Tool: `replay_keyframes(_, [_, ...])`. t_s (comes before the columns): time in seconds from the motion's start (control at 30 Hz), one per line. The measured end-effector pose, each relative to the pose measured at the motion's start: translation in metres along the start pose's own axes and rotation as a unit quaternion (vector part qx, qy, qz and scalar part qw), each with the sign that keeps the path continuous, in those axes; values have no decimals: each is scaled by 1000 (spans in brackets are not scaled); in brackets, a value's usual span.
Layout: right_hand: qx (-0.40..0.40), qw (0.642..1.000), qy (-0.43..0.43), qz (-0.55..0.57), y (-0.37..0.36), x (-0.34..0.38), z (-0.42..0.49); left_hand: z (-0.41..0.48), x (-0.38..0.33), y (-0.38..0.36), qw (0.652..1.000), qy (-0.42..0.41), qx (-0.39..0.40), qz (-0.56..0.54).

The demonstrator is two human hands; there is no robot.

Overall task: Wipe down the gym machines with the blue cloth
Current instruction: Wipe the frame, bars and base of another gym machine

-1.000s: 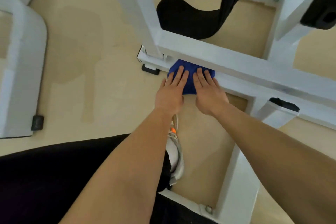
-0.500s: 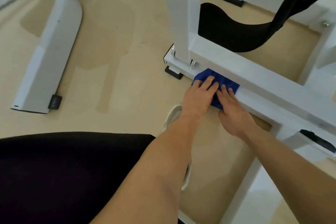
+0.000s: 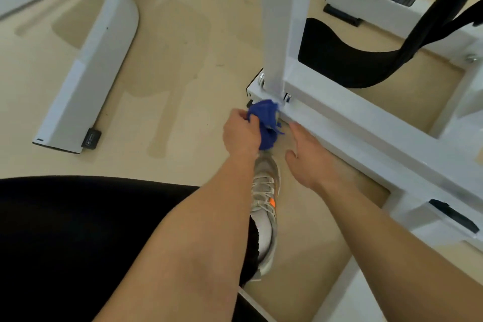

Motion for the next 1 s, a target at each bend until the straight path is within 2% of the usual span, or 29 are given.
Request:
replay_keyframes(0.1, [2,1000,-24,-3,-8,3,3,30,5,2,998,64,-19,-23])
replay_keyframes(0.23, [3,1000,-29,-3,-10,-8,7,41,-11,-20,991,87,24,-100])
replay_keyframes(0.33, [-4,999,-49,2,-8,-21,9,38,-14,-38,959,190,41,-206])
replay_keyframes(0.4, [-1,998,-62,9,-8,-27,10,38,-13,-43,943,230,48,-236])
replay_keyframes(0.57, [8,998,-59,5,-10,-32,8,29,-12,-54,958,203,30,-201])
replay_keyframes(0.7, [18,998,-64,-8,-9,-37,3,-10,-12,-68,961,184,66,-197])
replay_keyframes(0.77, [16,997,-73,-6,-6,-41,2,-4,-14,-67,965,173,66,-185])
replay_keyframes(0.9, [9,997,-70,-12,1,-48,0,31,-15,-52,965,189,15,-181])
replay_keyframes(1.0, [12,997,-75,-12,5,-53,-3,19,-17,-56,966,189,32,-171])
Point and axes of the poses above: each hand's wrist, its own z-axis towards the middle knuckle, its own y-axis out of the back of the hand, x = y × z, the point moved 5 cm from there along z, towards the middle knuckle, and after that the axes turned 13 degrees about -x, right-handed, at the moved point
